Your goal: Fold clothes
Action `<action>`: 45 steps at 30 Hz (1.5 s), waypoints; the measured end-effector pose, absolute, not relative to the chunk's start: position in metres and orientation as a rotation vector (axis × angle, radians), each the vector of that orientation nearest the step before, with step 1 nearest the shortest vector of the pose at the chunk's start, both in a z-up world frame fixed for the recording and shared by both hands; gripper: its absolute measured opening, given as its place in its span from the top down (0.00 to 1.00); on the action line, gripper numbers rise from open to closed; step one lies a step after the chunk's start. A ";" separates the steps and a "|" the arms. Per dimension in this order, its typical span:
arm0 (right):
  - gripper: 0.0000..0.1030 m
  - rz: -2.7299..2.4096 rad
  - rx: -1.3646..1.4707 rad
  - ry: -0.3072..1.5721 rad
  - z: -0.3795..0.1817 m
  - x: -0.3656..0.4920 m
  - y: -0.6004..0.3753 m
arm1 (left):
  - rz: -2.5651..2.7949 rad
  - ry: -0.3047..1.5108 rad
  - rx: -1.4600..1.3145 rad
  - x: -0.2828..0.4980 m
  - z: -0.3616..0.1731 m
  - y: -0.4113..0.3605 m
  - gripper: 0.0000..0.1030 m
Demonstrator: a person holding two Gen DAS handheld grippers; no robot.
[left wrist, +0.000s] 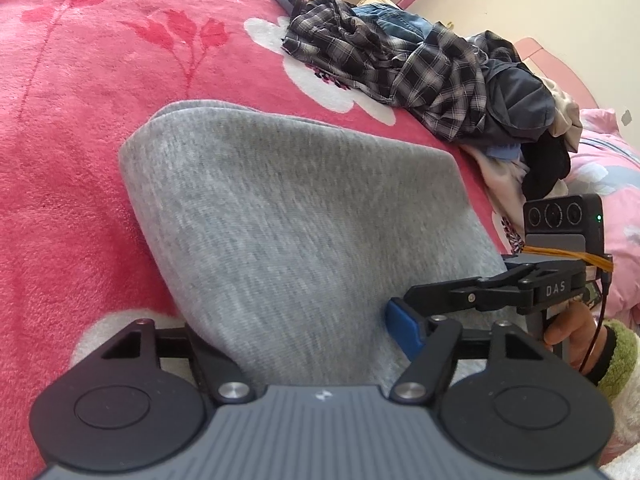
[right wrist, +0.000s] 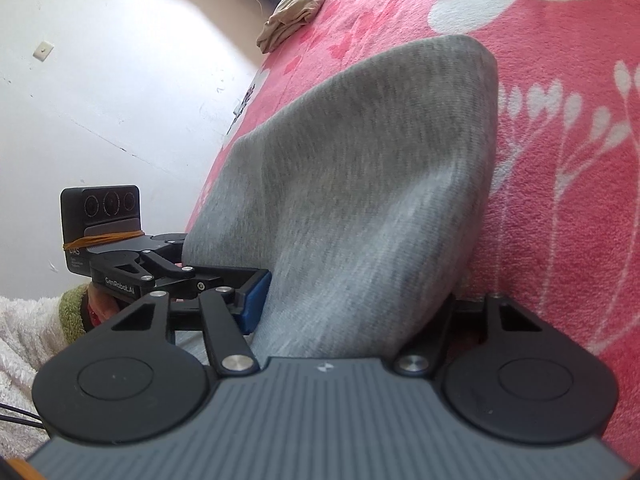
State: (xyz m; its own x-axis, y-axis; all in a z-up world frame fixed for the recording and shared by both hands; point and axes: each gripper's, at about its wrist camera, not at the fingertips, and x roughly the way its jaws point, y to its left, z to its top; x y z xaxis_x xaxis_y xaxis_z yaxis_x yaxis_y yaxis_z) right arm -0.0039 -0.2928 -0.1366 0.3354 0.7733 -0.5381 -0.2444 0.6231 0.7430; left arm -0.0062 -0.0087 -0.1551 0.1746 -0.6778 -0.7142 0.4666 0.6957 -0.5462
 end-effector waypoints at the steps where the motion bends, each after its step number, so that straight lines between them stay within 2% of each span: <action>1: 0.46 0.721 0.616 1.022 -0.137 -0.004 -0.294 | -0.821 1.132 -0.223 -0.007 -0.154 -0.009 0.38; 16: 0.51 0.697 0.621 0.981 -0.121 -0.009 -0.298 | -0.830 1.122 -0.226 -0.011 -0.132 -0.013 0.53; 30: 0.52 0.653 0.577 0.956 -0.095 -0.009 -0.291 | -0.855 1.102 -0.228 -0.011 -0.114 -0.007 0.54; 35: 0.51 0.591 0.488 0.986 -0.088 -0.018 -0.258 | -0.851 1.155 -0.229 -0.001 -0.127 0.016 0.54; 38: 0.44 0.553 0.368 1.005 -0.098 -0.024 -0.234 | -0.826 1.176 -0.217 0.003 -0.143 0.024 0.54; 39: 0.37 0.536 0.338 1.004 -0.101 -0.026 -0.230 | -0.829 1.168 -0.212 0.003 -0.144 0.025 0.53; 45: 0.25 0.492 0.322 0.992 -0.098 -0.042 -0.246 | -0.842 1.161 -0.213 0.006 -0.150 0.031 0.47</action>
